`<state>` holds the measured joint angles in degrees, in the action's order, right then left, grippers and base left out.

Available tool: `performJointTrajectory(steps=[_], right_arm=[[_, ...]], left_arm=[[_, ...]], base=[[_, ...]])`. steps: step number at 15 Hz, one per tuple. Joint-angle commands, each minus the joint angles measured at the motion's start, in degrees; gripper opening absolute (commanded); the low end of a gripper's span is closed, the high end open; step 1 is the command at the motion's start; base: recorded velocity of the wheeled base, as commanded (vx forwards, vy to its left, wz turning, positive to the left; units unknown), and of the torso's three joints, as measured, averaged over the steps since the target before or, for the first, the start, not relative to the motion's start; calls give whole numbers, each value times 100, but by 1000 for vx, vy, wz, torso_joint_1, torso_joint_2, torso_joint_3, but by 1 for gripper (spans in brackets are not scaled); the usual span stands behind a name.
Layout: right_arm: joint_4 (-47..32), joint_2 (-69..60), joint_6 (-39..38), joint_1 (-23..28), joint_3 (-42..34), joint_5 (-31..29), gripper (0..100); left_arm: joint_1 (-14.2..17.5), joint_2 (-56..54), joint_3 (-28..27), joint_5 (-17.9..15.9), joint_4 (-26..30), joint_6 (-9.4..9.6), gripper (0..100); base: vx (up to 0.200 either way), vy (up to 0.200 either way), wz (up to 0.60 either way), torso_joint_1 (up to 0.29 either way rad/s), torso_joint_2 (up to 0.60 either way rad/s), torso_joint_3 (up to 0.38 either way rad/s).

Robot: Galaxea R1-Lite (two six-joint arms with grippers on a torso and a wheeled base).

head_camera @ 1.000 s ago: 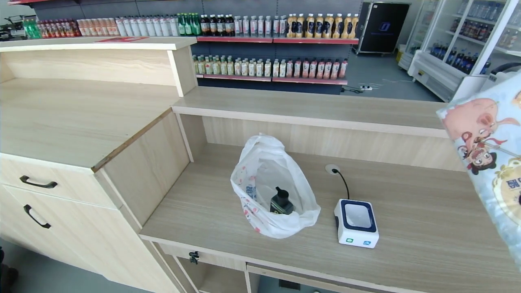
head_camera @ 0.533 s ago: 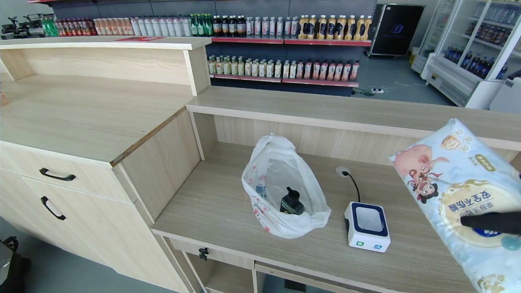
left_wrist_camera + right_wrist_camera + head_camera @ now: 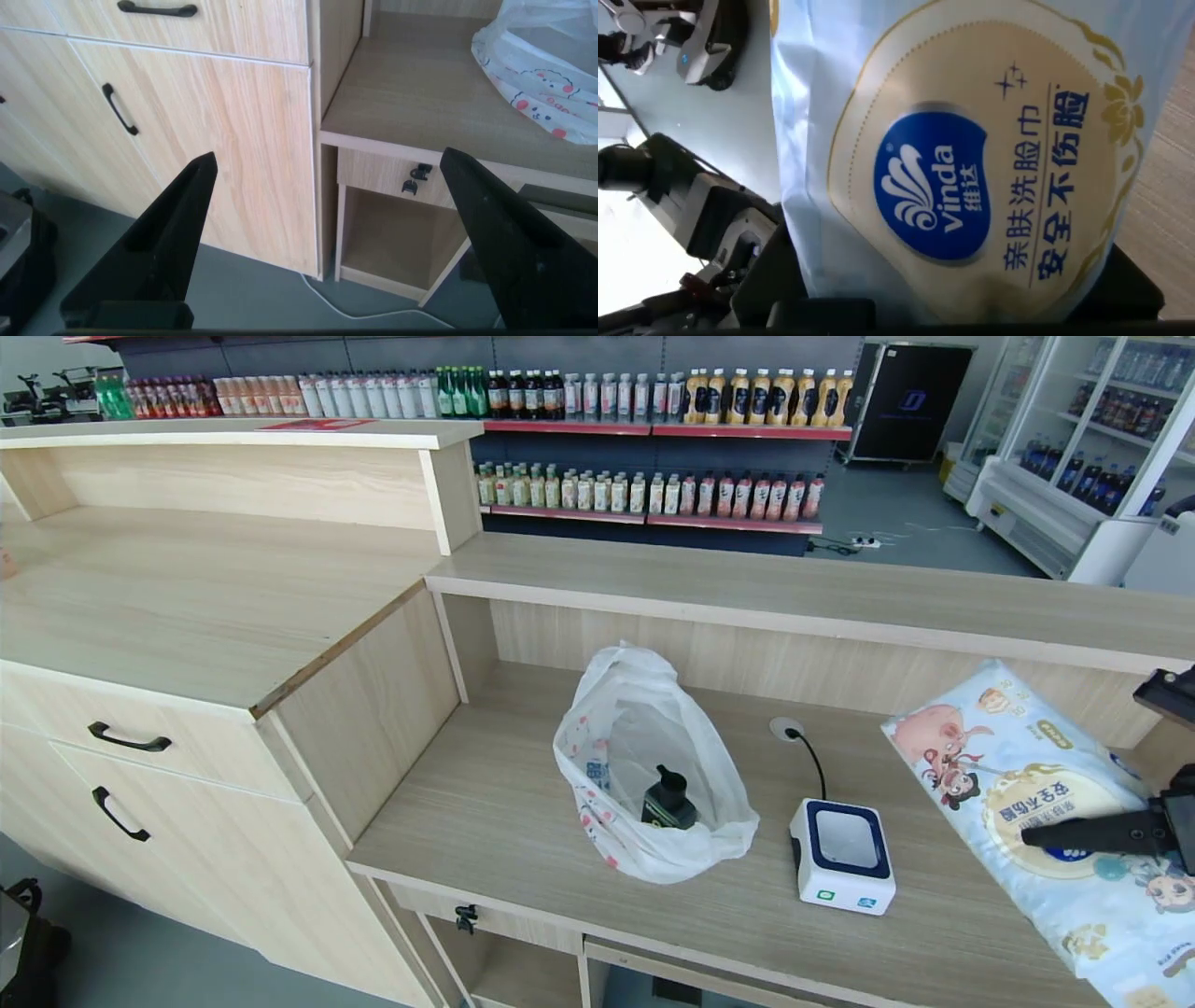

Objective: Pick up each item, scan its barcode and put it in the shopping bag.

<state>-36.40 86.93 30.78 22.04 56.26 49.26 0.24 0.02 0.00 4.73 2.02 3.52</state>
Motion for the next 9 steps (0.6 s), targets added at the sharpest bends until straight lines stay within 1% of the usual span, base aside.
performJointTrajectory(steps=[1, 4, 7, 9], right_arm=[[-148, 395, 121, 160, -80, 66, 0], [-561, 412, 552, 248, -273, 163, 0], [-561, 615, 754, 248, -370, 277, 0], [-412, 1010, 903, 248, -300, 277, 0]], left_arm=[[2, -2, 0, 2, 0, -1, 100], [2, -2, 0, 2, 0, -1, 100], [2, -2, 0, 2, 0, -1, 100], [2, -2, 0, 2, 0, -1, 100]], base=[[0, 0, 0, 0, 0, 0], [0, 0, 0, 0, 0, 0], [0, 0, 0, 0, 0, 0], [0, 0, 0, 0, 0, 0]])
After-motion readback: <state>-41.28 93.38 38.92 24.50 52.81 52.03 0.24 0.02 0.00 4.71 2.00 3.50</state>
